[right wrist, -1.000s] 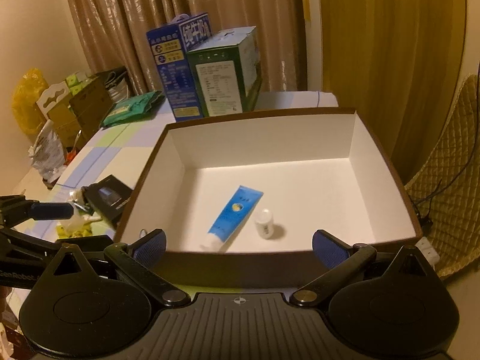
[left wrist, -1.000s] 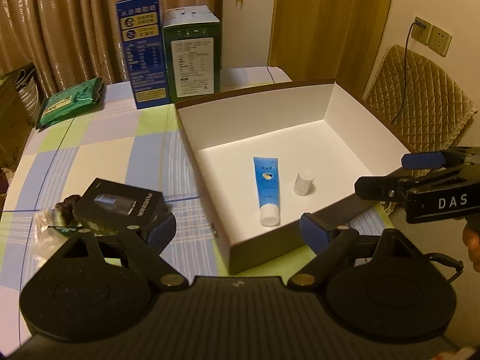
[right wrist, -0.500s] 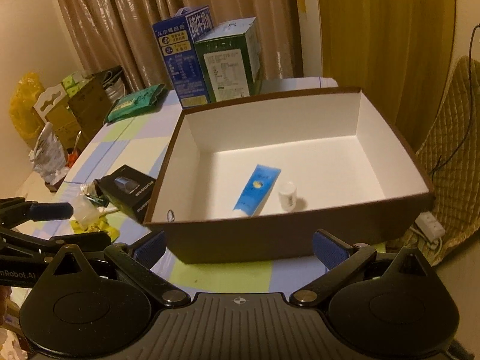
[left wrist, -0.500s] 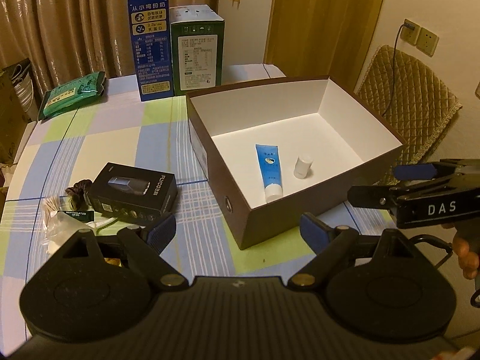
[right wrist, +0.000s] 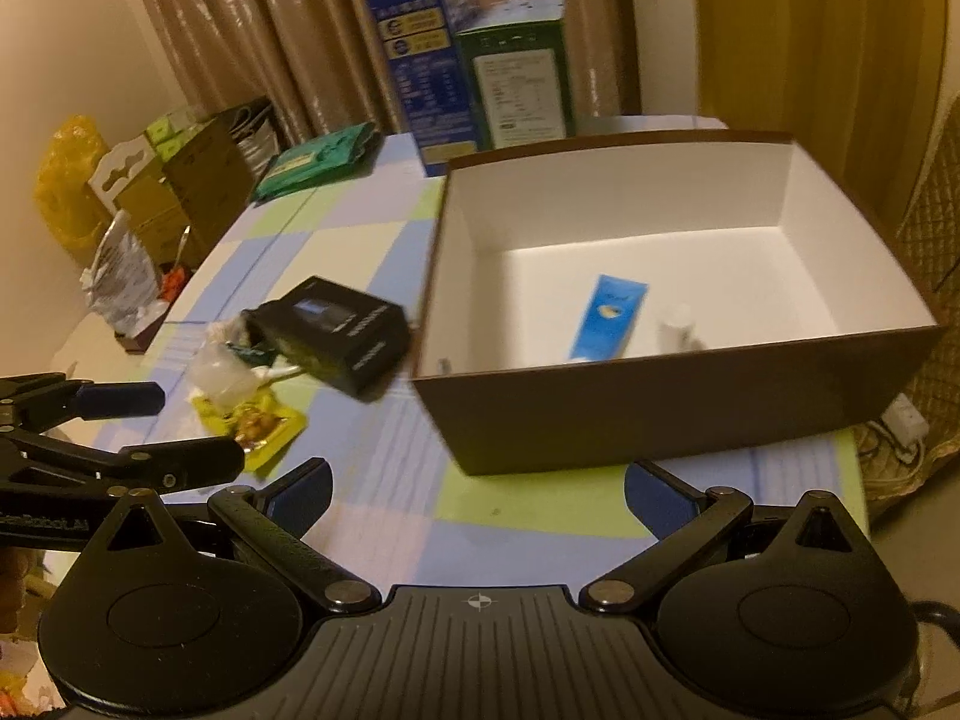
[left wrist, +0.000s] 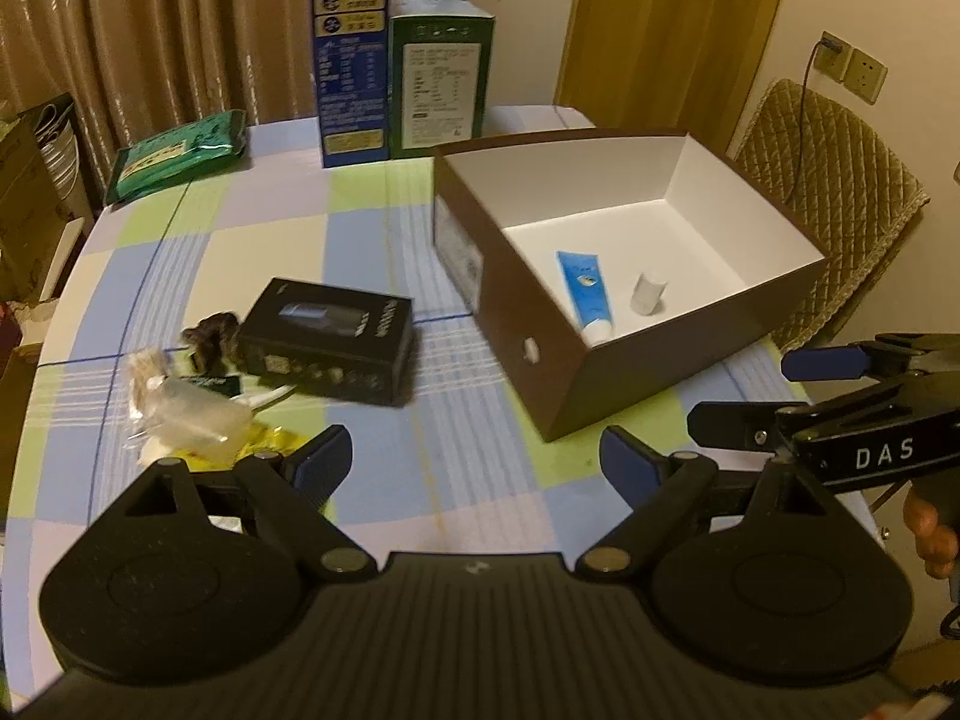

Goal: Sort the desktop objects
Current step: 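Move the left tool to the clear plastic cup and close on it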

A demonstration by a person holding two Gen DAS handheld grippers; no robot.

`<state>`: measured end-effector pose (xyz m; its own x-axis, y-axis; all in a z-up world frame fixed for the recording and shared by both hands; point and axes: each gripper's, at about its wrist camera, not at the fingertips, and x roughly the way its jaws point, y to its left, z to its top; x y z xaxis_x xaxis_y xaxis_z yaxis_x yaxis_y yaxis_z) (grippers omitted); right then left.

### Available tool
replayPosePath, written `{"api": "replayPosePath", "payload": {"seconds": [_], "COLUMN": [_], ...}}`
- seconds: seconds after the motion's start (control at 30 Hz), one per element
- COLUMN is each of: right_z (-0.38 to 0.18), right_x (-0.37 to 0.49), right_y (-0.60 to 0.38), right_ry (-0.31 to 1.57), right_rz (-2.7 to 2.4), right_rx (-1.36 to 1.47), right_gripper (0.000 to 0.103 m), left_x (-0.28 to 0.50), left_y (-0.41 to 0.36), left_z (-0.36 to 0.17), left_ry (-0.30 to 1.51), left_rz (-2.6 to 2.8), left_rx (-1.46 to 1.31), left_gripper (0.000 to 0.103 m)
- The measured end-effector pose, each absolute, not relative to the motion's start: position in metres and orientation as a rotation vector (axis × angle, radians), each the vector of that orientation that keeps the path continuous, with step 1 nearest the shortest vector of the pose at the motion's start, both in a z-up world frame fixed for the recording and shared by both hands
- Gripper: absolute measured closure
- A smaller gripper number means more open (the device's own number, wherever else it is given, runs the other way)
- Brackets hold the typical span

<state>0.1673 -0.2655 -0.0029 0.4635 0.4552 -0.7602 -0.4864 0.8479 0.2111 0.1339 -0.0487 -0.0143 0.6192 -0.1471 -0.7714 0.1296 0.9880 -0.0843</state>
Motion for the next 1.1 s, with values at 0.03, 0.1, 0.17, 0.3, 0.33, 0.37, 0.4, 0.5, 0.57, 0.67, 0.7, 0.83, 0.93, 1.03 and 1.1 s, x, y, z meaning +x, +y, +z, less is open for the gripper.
{"api": "replayPosePath", "payload": {"seconds": [0.03,0.1,0.17,0.3,0.33,0.37,0.4,0.5,0.57,0.67,0.7,0.83,0.93,1.03,1.1], "right_z": [-0.003,-0.003,-0.004,-0.009,-0.011,-0.013,-0.015,-0.025,-0.032,-0.044,-0.048,-0.064,-0.077,-0.088,-0.095], "right_x": [0.165,0.16,0.156,0.149,0.147,0.146,0.144,0.143,0.143,0.143,0.142,0.143,0.146,0.15,0.153], "right_y": [-0.261,-0.252,-0.243,-0.225,-0.22,-0.216,-0.211,-0.196,-0.187,-0.17,-0.165,-0.148,-0.138,-0.129,-0.126], "right_ry": [0.921,0.92,0.92,0.926,0.93,0.934,0.939,0.959,0.973,0.991,0.995,1.018,1.034,1.044,1.052], "right_rz": [0.581,0.584,0.586,0.588,0.588,0.59,0.592,0.603,0.612,0.622,0.625,0.612,0.591,0.566,0.549], "right_rx": [-0.038,-0.038,-0.036,-0.029,-0.026,-0.023,-0.019,-0.001,0.014,0.015,0.012,0.012,0.015,-0.005,-0.013], "right_gripper": [0.002,0.002,0.002,0.002,0.002,0.002,0.002,0.002,0.002,0.002,0.002,0.002,0.002,0.002,0.002], "left_x": [0.132,0.129,0.125,0.117,0.116,0.114,0.112,0.107,0.106,0.103,0.102,0.102,0.105,0.112,0.118], "left_y": [-0.044,-0.035,-0.025,-0.002,0.004,0.01,0.016,0.036,0.049,0.069,0.075,0.101,0.114,0.121,0.124], "left_z": [-0.015,-0.015,-0.016,-0.019,-0.02,-0.021,-0.022,-0.026,-0.03,-0.036,-0.039,-0.049,-0.056,-0.063,-0.068], "left_ry": [0.891,0.892,0.892,0.897,0.899,0.902,0.903,0.902,0.906,0.911,0.913,0.932,0.94,0.949,0.953], "left_rz": [-0.156,-0.15,-0.143,-0.128,-0.124,-0.118,-0.111,-0.091,-0.075,-0.053,-0.044,-0.016,-0.016,-0.032,-0.05], "left_rx": [-0.02,-0.02,-0.021,-0.02,-0.02,-0.019,-0.019,-0.019,-0.03,-0.038,-0.038,-0.041,-0.029,-0.012,0.003], "left_gripper": [0.016,0.016,0.016,0.016,0.016,0.016,0.016,0.016,0.016,0.016,0.016,0.016,0.016,0.016,0.016]}}
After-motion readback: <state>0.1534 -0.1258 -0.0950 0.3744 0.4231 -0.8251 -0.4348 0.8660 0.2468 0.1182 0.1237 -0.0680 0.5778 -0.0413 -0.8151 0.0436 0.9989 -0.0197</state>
